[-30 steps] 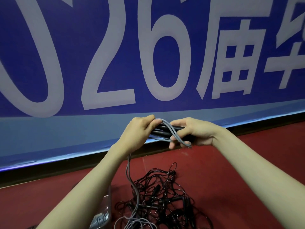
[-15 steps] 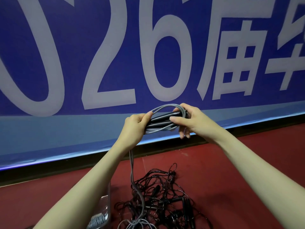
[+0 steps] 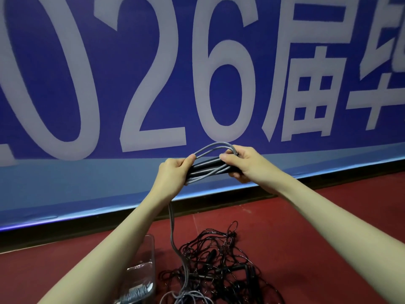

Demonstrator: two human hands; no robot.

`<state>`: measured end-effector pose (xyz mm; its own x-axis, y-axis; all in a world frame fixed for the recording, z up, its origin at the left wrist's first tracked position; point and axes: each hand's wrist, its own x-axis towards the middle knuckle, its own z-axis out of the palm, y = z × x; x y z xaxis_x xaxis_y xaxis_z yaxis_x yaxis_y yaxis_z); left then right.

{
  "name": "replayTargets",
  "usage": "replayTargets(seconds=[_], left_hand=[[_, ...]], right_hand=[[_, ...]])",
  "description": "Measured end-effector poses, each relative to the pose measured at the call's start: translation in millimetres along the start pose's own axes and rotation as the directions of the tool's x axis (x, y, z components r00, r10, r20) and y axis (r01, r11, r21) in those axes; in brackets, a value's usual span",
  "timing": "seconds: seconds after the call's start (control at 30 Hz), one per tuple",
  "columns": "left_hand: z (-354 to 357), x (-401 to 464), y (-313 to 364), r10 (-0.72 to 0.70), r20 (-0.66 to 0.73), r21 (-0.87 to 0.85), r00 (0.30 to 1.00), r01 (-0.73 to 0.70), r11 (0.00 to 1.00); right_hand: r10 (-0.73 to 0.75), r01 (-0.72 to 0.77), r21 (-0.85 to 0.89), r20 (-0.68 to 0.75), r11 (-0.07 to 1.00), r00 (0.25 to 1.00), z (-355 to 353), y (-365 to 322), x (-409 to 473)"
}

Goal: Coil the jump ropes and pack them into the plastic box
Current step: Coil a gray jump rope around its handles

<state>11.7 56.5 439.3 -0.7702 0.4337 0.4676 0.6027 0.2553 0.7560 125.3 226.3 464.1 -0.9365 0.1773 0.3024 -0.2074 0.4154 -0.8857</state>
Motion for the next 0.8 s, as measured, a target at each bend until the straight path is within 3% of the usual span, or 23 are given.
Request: replayTargets(seconds=[0.17, 0.37, 0.53, 0.7, 0.8], left_hand=[[-25, -9, 9, -0.060, 0.044, -0.118, 0.997, 0.065, 0.991], [-40, -10, 7, -0.142, 0.284, -0.377, 0.948, 0.246, 0.893], [-44, -4, -3, -0.179, 0.431, -0.647, 0.885, 0.441, 0.622], [-25, 32, -1, -0.116, 0.384, -0.887, 0.916, 0.401, 0.231], [-7, 54, 2, -0.104, 0.337, -0.917, 0.936, 0.351, 0.190]], right_hand=[[-0.066, 0.059, -0.063, -0.108, 0.996, 0.992, 19, -39, -6], [-0.090, 0.091, 0.006, -0.117, 0.996, 0.989, 25, -44, -2], [-0.096, 0.106, 0.113, -0.098, 0.988, 0.991, 22, -39, 13], [-0.108, 0.157, 0.268, -0.190, 0.951, 0.976, 19, -37, 53], [-0.089, 0.186, 0.361, -0.271, 0.914, 0.959, 11, -30, 73]])
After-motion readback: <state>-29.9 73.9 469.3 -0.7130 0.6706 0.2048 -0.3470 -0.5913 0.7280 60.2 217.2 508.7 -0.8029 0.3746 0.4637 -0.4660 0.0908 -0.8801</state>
